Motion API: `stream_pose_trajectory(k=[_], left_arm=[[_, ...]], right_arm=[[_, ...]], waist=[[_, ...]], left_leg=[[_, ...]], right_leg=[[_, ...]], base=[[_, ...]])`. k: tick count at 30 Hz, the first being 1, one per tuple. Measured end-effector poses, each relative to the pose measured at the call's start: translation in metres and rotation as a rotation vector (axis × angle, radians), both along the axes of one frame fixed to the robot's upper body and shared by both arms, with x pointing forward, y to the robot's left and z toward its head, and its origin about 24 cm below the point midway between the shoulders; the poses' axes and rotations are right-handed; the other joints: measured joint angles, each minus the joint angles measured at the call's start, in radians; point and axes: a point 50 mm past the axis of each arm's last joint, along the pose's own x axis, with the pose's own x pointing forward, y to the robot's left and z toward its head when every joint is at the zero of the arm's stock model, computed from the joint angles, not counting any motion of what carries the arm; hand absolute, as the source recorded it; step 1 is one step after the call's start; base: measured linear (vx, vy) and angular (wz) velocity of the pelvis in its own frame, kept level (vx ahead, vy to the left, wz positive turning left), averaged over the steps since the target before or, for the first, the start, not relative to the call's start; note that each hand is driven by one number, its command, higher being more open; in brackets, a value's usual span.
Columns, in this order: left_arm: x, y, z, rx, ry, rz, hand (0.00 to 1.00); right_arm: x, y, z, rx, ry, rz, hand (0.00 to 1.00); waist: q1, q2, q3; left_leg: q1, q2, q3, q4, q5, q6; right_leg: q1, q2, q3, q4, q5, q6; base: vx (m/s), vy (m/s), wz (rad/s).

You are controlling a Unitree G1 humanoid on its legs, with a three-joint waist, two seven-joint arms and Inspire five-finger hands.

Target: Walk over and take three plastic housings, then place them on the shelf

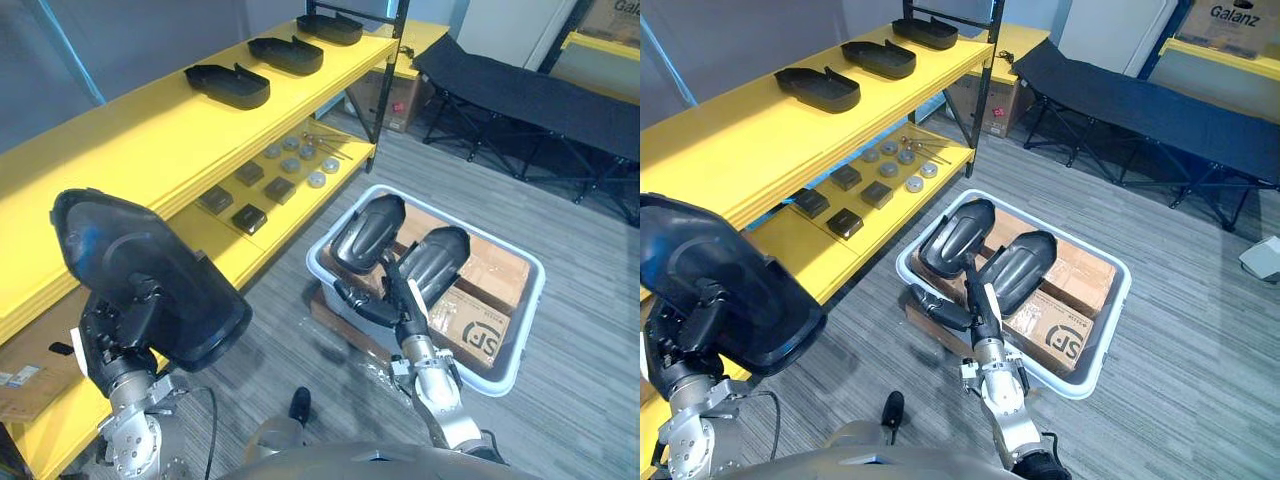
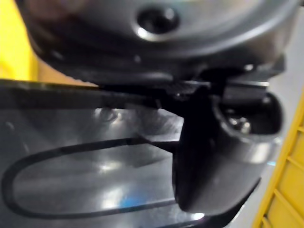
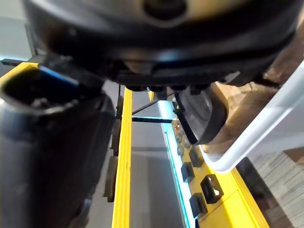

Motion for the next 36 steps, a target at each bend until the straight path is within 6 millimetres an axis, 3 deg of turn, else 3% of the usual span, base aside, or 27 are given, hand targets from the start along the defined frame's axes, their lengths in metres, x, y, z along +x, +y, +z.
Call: stream_pose_trajectory(k=[6, 8, 10, 12, 18, 23, 27, 29, 30, 31, 32, 33, 36], left_arm=[[0.004, -0.006, 0.000, -0.015, -0.008, -0.026, 0.00], [0.006, -0.008, 0.000, -0.019, -0.014, -0.041, 0.00], [0.017, -0.019, 0.002, -0.026, -0.050, -0.124, 0.00], [0.021, -0.024, 0.002, -0.029, -0.062, -0.172, 0.00], [0.018, -0.024, -0.001, -0.036, -0.041, -0.163, 0.00], [0.020, -0.027, -0.001, -0.039, -0.045, -0.177, 0.00], [0.027, -0.024, 0.005, -0.022, -0.082, -0.186, 0.00], [0.034, -0.025, 0.009, -0.009, -0.100, -0.197, 0.00], [0.038, -0.024, 0.013, 0.011, -0.113, -0.201, 0.00], [0.043, -0.021, 0.017, 0.047, -0.120, -0.203, 0.00], [0.046, -0.021, 0.020, 0.068, -0.124, -0.207, 0.00], [0.052, -0.020, 0.023, 0.082, -0.135, -0.216, 0.00], [0.061, -0.024, 0.023, 0.067, -0.139, -0.214, 0.00]], right_arm=[[-0.007, -0.013, -0.005, -0.004, 0.029, -0.033, 1.00], [-0.007, -0.015, -0.005, -0.005, 0.028, -0.039, 1.00], [-0.010, -0.023, -0.006, -0.012, 0.034, -0.080, 1.00], [-0.014, -0.033, -0.008, -0.029, 0.046, -0.120, 1.00], [-0.015, -0.033, -0.008, -0.028, 0.045, -0.116, 1.00], [-0.012, -0.029, -0.007, -0.011, 0.034, -0.127, 1.00], [0.002, -0.024, 0.003, -0.004, -0.019, -0.152, 1.00], [0.006, -0.026, 0.006, -0.016, -0.034, -0.156, 1.00], [0.010, -0.027, 0.009, -0.018, -0.049, -0.154, 1.00], [0.013, -0.027, 0.011, -0.013, -0.063, -0.159, 1.00], [0.013, -0.028, 0.012, -0.006, -0.072, -0.167, 1.00], [0.014, -0.029, 0.015, -0.001, -0.087, -0.175, 1.00], [0.010, -0.034, 0.022, 0.012, -0.121, -0.188, 1.00]], waist=[[-0.001, 0.009, 0.012], [-0.012, 0.014, 0.023], [-0.036, 0.023, 0.053], [-0.032, 0.032, 0.070], [-0.022, 0.052, 0.089], [-0.024, 0.044, 0.099], [-0.026, 0.014, 0.122], [-0.030, 0.017, 0.123], [-0.032, 0.020, 0.124], [-0.050, 0.022, 0.125], [-0.060, 0.025, 0.127], [-0.074, 0.021, 0.125], [-0.083, 0.028, 0.128]], left_leg=[[-0.003, 0.000, -0.013, 0.000, 0.012, 0.002], [-0.016, 0.002, 0.037, 0.020, -0.011, 0.033], [-0.055, 0.026, 0.196, 0.109, -0.029, 0.083], [-0.061, 0.026, 0.250, 0.134, -0.021, 0.093], [-0.052, -0.017, 0.209, 0.086, -0.003, 0.096], [-0.069, -0.031, 0.260, 0.086, -0.008, 0.103], [-0.109, -0.055, 0.278, 0.169, -0.069, 0.125], [-0.093, -0.066, 0.258, 0.185, -0.090, 0.138], [-0.071, -0.067, 0.241, 0.179, -0.102, 0.141], [-0.045, -0.064, 0.196, 0.154, -0.102, 0.142], [-0.035, -0.066, 0.172, 0.139, -0.101, 0.143], [-0.010, -0.071, 0.135, 0.114, -0.095, 0.142], [0.048, -0.105, 0.064, 0.077, -0.092, 0.139]], right_leg=[[0.002, 0.002, -0.007, 0.051, -0.030, 0.000], [0.022, 0.000, -0.052, 0.058, -0.047, 0.013], [0.083, -0.007, -0.174, 0.064, -0.048, 0.021], [0.108, -0.019, -0.202, 0.091, -0.064, 0.034], [0.104, -0.043, -0.138, 0.125, -0.113, 0.024], [0.075, -0.063, -0.113, 0.142, -0.141, 0.055], [0.053, -0.129, -0.106, 0.241, -0.136, 0.069], [0.019, -0.175, -0.060, 0.389, -0.114, 0.019], [-0.031, -0.195, 0.016, 0.508, -0.072, -0.044], [-0.089, -0.186, 0.123, 0.609, -0.081, -0.051], [-0.106, -0.161, 0.166, 0.628, -0.116, -0.035], [-0.127, -0.102, 0.222, 0.617, -0.173, -0.033], [-0.195, -0.033, 0.247, 0.532, -0.224, -0.071]], base=[[-0.04, -0.006, 0.12], [-0.07, -0.005, 0.76], [-0.04, 0.023, 1.57], [0.00, 0.068, 1.17], [-0.05, 0.068, 0.39], [-0.07, 0.062, 0.08], [0.06, 0.068, 0.13], [0.10, 0.136, 0.31], [0.10, 0.126, 0.41], [0.10, 0.090, 0.57], [0.11, 0.028, 0.86], [0.12, 0.000, 0.89], [0.14, -0.005, 0.64]])
